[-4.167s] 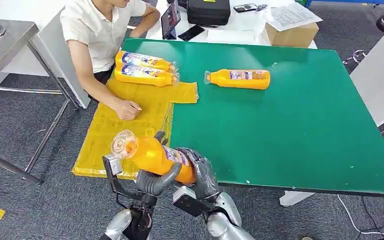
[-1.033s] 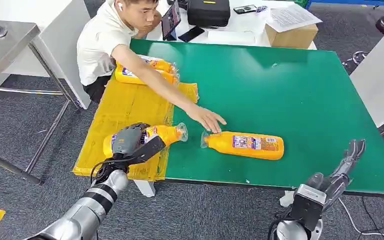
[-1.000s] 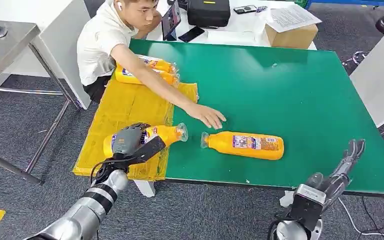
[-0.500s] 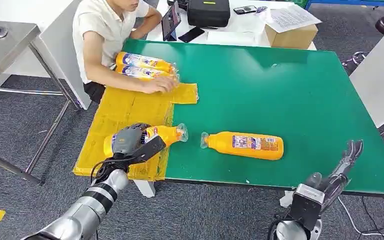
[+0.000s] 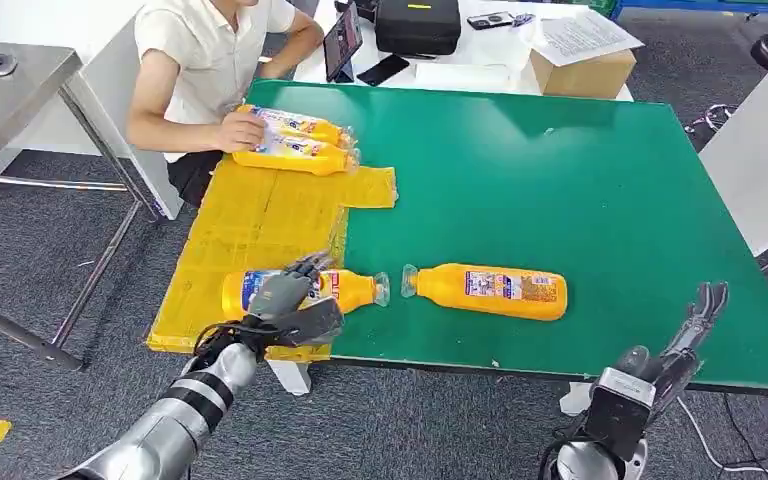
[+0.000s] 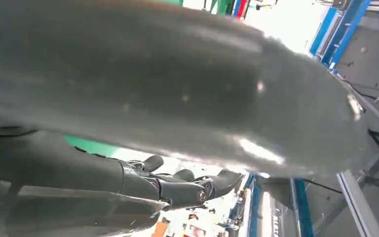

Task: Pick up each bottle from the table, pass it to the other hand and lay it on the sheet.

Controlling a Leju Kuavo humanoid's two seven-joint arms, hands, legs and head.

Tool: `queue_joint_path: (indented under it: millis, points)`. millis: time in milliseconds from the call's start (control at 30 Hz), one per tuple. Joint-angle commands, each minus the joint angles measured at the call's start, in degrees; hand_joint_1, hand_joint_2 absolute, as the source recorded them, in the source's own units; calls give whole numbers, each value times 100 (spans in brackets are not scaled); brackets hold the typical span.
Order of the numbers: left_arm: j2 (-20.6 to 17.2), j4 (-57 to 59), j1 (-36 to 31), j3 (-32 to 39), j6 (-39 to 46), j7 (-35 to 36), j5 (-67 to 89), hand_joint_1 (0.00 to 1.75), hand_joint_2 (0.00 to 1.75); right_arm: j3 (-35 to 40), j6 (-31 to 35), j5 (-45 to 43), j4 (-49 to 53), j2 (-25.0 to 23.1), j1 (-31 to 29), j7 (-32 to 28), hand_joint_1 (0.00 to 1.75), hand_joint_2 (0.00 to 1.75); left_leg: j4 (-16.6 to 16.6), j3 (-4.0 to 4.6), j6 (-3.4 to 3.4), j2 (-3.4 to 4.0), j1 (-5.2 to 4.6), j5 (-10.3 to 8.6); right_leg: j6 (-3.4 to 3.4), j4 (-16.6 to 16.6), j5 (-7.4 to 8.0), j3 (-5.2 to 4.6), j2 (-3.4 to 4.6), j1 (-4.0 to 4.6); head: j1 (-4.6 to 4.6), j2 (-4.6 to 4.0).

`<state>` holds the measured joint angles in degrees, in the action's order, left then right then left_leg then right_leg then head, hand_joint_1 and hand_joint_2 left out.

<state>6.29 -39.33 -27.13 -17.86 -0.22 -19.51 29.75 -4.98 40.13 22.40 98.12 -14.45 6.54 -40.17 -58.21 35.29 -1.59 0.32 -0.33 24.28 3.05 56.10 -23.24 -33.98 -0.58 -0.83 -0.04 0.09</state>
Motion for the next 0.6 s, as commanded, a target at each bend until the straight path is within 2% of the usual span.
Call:
queue_joint_path:
  millis: [33, 200, 333, 467, 567, 600]
  points:
    - [-620, -1026, 622, -441, -1328, -73, -1175, 0, 0, -19, -13, -8, -322, 265, -310, 17, 0, 0, 8, -23, 9, 24, 5, 5, -15, -8, -1, 12, 29, 4, 2, 0]
    - [-627, -898, 448, -645, -1192, -37, -1170, 0, 0, 1, -13, -6, -338, 286, -343, 17, 0, 0, 7, -22, 10, 13, 7, 3, -16, -8, -3, 12, 19, 6, 2, 0]
    - [-575, -1159, 588, -650, -943, -246, -1307, 0, 0, -72, -13, -4, -304, 257, -327, 17, 0, 0, 6, -20, 8, 15, 5, 3, -13, -6, -3, 10, 19, 3, 0, 0]
    - [16, -2358, 1192, -165, 254, -421, -1676, 0, 0, -149, -13, 75, -195, 209, -143, 17, 0, 0, 4, -7, 5, 3, 4, 2, -10, -3, -6, 2, 5, 3, 2, 0]
    - [86, -2498, 1265, -124, 389, -470, -1712, 0, 0, -174, -13, 91, -180, 190, -130, 17, 0, 0, -1, 5, 8, 5, 4, 4, -10, -1, -6, -16, 3, 4, -2, 0]
    - [249, -2797, 1410, -100, 740, -543, -1702, 0, 0, -189, -13, 123, -136, 164, -81, 17, 0, 0, -3, 0, 11, -2, 7, 11, -14, -1, -14, -8, -1, 6, 2, 0]
